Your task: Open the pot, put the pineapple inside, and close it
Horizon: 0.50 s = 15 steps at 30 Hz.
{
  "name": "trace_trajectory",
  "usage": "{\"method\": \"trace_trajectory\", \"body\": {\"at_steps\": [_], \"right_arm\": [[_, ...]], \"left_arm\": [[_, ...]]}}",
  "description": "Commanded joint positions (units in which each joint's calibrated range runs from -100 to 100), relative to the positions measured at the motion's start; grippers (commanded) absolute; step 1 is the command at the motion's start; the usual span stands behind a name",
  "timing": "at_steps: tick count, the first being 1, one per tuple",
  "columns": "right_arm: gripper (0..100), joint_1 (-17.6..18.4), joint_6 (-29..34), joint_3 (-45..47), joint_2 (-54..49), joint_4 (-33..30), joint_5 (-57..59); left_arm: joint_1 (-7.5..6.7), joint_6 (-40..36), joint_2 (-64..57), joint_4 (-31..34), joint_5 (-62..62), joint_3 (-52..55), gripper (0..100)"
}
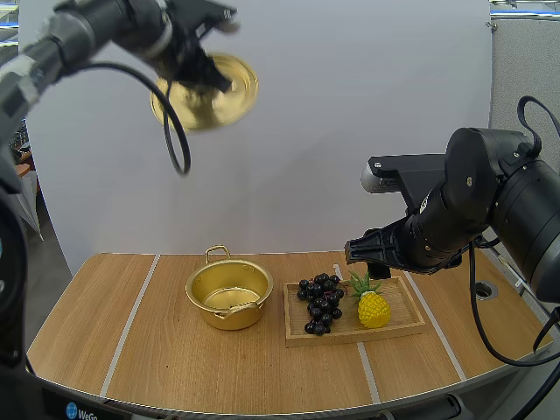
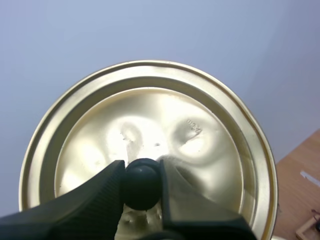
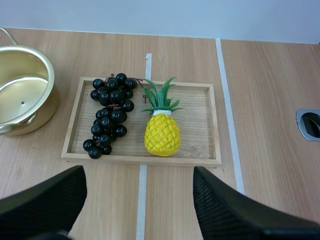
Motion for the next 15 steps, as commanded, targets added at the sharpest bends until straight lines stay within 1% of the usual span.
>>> {"method": "trace_trajectory", "body": {"at_steps": [1, 8, 15], "right_arm": [[100, -0.2, 0.0, -0.3, -0.2, -0.1, -0.9], [100, -0.2, 0.0, -0.3, -0.2, -0.1, -0.9], [100, -0.2, 0.0, -0.3, -0.2, -0.1, -3.7]], "left_arm": [[-0.16, -2.7, -3.4, 1.0, 0.0, -10.6, 0], [-0.16, -4.8, -3.8, 4.8, -0.1, -20.0, 0], [-0.16, -4.8, -3.8, 5.1, -7.3, -21.2, 0]]}}
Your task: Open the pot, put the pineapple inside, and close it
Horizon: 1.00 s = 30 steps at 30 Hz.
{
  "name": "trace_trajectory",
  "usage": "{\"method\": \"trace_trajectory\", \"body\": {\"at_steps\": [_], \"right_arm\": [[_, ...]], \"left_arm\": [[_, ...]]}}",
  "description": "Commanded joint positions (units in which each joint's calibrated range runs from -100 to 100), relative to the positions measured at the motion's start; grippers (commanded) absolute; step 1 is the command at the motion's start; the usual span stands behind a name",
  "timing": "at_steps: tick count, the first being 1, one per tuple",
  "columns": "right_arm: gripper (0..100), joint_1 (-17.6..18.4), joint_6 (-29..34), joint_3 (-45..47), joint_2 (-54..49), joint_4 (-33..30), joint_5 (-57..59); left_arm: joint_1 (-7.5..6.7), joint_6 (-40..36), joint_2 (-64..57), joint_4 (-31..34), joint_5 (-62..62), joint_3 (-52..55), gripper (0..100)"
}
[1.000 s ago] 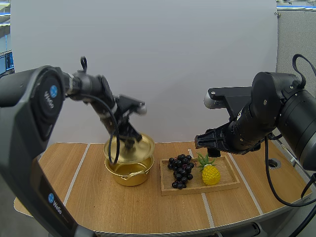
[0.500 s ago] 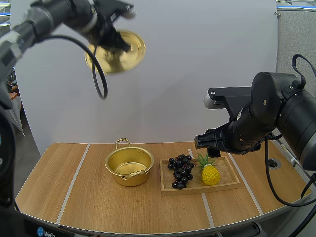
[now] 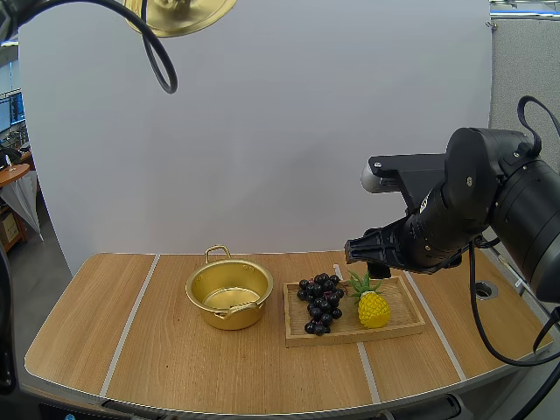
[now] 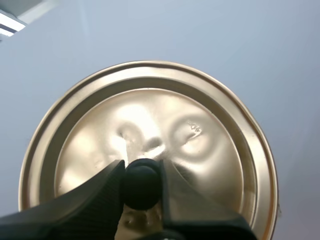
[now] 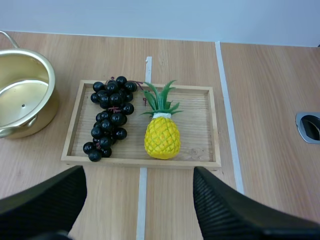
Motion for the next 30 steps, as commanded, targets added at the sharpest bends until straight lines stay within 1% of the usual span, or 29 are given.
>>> {"method": "trace_trajectory", "body": {"at_steps": [1, 5, 8, 11, 16, 22, 24, 30], "right_arm": [[100, -0.2, 0.0, -0.3, -0.2, -0.1, -4.1], [100, -0.2, 0.0, -0.3, 0.1, -1.4, -7.4], [100, -0.2, 0.0, -0.3, 2.1, -1.4, -11.4], [100, -0.2, 0.0, -0.3, 7.0, -1.4, -14.2], [100, -0.2, 0.0, -0.3, 18.2, -1.4, -19.2], [100, -0.2, 0.0, -0.3, 28.7, -3.8, -25.5], [100, -0.7, 0.0, -0.3, 31.0, -3.8, -26.9], [100, -3.9, -0.9, -0.3, 36.9, -3.2, -30.8]], "left_arm": [[-0.16, -0.7, -0.3, 0.6, -6.8, -1.1, 0], [-0.16, -0.7, -0.3, 0.6, -6.8, -1.1, 0], [-0.16, -0.7, -0.3, 0.6, -6.8, -1.1, 0], [-0.16, -0.7, -0.3, 0.6, -6.8, -1.1, 0], [-0.16, -0.7, -0.3, 0.6, -6.8, -1.1, 0], [-0.16, -0.7, -0.3, 0.6, -6.8, -1.1, 0], [-0.16, -0.7, -0.3, 0.6, -6.8, -1.1, 0], [-0.16, -0.7, -0.3, 0.6, -6.8, -1.1, 0]]}}
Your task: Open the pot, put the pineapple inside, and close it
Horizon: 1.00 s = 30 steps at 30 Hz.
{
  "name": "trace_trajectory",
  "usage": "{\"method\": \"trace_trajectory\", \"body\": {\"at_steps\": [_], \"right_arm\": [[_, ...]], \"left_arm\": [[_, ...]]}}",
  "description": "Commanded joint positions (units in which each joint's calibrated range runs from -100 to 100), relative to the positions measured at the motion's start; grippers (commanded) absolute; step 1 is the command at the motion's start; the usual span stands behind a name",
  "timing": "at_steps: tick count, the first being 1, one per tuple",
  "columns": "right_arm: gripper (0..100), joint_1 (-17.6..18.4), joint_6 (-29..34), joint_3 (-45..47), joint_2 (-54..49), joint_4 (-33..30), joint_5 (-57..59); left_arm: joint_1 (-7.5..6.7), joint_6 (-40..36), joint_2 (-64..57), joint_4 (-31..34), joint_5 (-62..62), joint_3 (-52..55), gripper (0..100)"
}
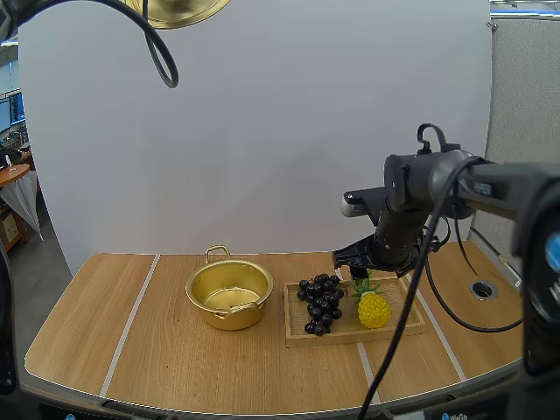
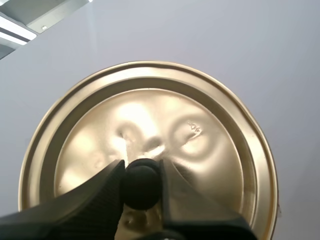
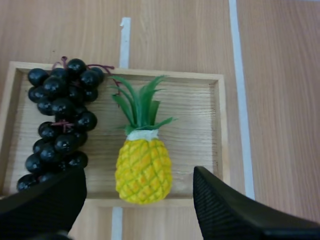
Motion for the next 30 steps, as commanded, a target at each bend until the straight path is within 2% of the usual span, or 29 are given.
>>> {"method": "trace_trajectory", "body": {"at_steps": [1, 9, 30], "right_arm": [[100, -3.0, -1.7, -0.3, 5.9, 0.1, -4.2], [100, -3.1, -8.4, -0.3, 7.4, 8.2, -4.4], [100, -3.1, -8.2, 0.9, 18.5, 7.0, -12.7]], "left_arm": [[-0.16, -0.6, -0.3, 0.5, -1.9, -0.5, 0], [-0.16, -0.6, -0.3, 0.5, -1.9, -0.5, 0], [-0.16, -0.6, -0.3, 0.5, -1.9, -0.5, 0]]}}
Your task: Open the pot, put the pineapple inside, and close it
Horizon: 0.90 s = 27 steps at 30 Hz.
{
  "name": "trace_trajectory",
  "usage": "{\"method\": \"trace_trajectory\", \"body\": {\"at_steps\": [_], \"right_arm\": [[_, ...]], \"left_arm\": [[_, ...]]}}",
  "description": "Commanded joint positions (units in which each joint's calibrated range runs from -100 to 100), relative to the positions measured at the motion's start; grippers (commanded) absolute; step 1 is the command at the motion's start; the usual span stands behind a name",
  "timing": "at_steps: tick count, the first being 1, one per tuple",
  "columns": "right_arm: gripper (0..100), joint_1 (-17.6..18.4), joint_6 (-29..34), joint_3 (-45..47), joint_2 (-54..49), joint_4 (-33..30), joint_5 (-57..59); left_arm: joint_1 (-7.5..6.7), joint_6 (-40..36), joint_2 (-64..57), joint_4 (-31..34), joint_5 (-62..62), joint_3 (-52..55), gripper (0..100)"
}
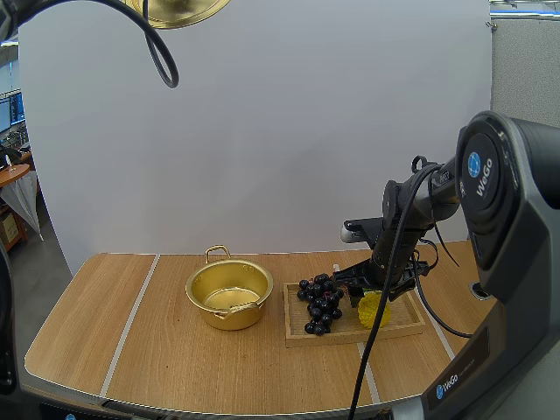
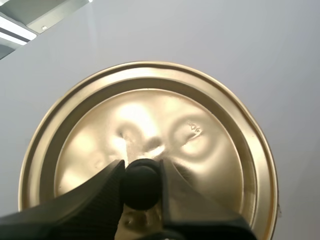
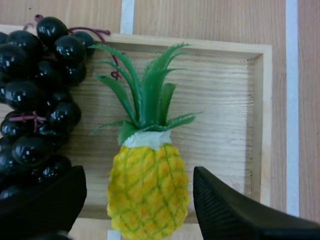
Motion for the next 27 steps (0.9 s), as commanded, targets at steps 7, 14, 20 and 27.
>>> {"method": "trace_trajectory", "body": {"at_steps": [7, 14, 20, 27], "right_arm": [[100, -0.2, -0.3, 0.2, 6.0, -0.6, -4.6], [100, -0.2, -0.3, 0.2, 9.6, -0.5, -6.0], [59, -0.2, -0.3, 0.2, 10.1, 0.0, -5.1], [0, -0.2, -0.3, 0.2, 9.9, -0.1, -4.1]], "left_arm": [[-0.16, -0.6, -0.3, 0.5, -1.9, -0.5, 0], [-0.16, -0.6, -0.3, 0.5, -1.9, -0.5, 0], [-0.16, -0.6, -0.3, 0.5, -1.9, -0.5, 0], [-0.16, -0.6, -0.3, 0.5, -1.9, -0.5, 0]]}}
